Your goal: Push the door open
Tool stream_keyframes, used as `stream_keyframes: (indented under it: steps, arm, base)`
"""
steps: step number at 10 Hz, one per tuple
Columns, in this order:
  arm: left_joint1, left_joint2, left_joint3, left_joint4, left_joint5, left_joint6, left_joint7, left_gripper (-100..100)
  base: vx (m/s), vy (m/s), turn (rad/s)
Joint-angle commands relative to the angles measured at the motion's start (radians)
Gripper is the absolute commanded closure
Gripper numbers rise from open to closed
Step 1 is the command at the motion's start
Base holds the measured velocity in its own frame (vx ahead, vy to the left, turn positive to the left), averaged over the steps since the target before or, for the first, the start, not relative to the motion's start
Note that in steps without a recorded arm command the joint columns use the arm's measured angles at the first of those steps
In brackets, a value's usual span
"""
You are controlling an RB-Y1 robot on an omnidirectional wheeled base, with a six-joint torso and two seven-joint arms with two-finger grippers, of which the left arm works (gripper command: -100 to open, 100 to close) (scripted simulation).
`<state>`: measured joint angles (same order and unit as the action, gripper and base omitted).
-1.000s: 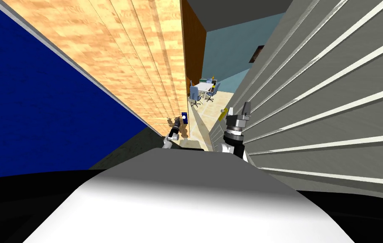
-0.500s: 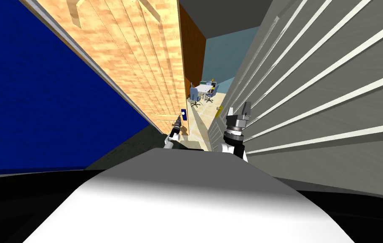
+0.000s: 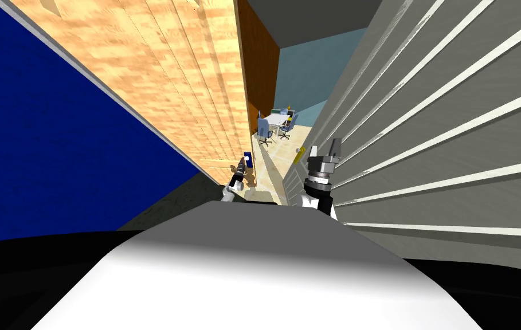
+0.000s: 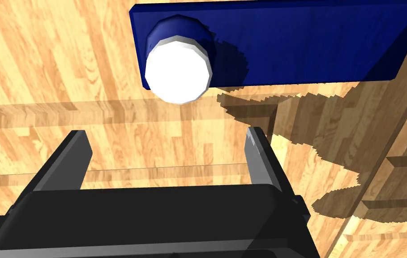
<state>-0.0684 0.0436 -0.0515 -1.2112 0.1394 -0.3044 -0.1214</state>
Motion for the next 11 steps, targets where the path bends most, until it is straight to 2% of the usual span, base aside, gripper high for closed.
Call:
stream_keyframes:
  steps: [1, 3, 4, 5, 10, 11]
  arm:
    - [-0.003, -0.001, 0.004, 0.006, 0.000, -0.006, 0.000, -100]
    - [-0.007, -0.015, 0.009, 0.015, -0.001, -0.015, -0.001, -100]
    - [-0.004, -0.011, 0.008, 0.009, -0.001, -0.010, -0.001, -100]
    - [-0.004, -0.011, 0.008, 0.009, -0.001, -0.010, -0.001, 100]
    - [-0.004, -0.011, 0.008, 0.009, -0.001, -0.010, -0.001, 100]
    - [-0.011, 0.013, 0.010, 0.022, 0.021, -0.013, -0.024, 100]
  base:
    - [0.214, -0.023, -0.032]
    - [0.231, -0.027, -0.023]
    - [0.099, -0.007, -0.003]
    - [-0.012, -0.001, 0.005]
    - [-0.019, 0.002, -0.001]
    - [0.086, 0.072, 0.126]
